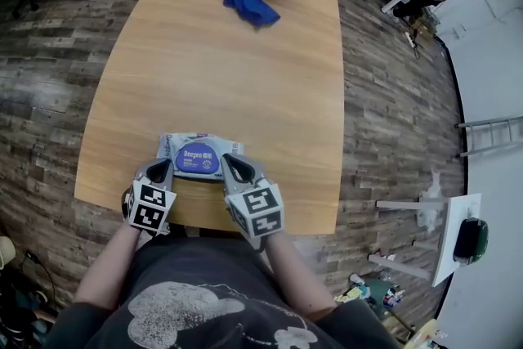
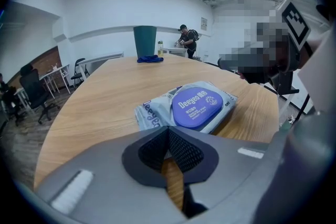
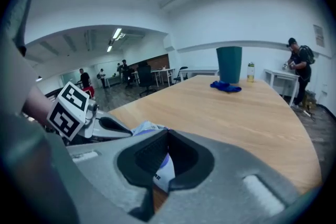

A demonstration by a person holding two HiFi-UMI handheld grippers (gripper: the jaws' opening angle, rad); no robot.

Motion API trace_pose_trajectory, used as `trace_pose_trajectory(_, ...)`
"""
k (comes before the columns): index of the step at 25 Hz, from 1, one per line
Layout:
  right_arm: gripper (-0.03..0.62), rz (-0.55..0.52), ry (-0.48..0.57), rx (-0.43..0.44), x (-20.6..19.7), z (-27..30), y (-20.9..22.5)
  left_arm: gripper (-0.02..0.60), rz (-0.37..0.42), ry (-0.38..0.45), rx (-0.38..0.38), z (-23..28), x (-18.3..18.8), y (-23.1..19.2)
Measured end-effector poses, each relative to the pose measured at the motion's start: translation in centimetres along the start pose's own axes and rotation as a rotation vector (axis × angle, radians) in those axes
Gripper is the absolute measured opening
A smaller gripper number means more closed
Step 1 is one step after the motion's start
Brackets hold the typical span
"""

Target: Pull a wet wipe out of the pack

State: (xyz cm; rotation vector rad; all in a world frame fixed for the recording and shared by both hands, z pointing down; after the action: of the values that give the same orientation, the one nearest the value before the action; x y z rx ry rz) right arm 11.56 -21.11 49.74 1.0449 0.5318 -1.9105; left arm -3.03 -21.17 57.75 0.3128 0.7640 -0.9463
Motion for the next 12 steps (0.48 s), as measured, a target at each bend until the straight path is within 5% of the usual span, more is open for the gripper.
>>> trace_pose_trajectory(6,-0.007,-0.182,-0.082,0.061,-0.9,1.8,-1.4,0.018,0.001,-0.05,-0.016,0.5,-0.3,0.1)
trace_pose_trajectory(12,0.128,-0.339,-0.188,0.168,-2.0,3.5,-3.0,0.018,-0.024,-0.061,-0.034,0.7,-0.3,-0.1)
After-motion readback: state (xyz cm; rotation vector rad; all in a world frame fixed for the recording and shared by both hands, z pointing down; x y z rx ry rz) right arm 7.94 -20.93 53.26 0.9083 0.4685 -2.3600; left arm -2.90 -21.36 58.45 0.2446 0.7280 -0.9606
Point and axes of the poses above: the fingertips, and each gripper's own axes: z forward along the fingers, y to its right, x out of its top, the point moved 3 cm from there along -z, backward along the fingers, and after that the axes turned 5 degrees about -z, right-handed, at the moved point
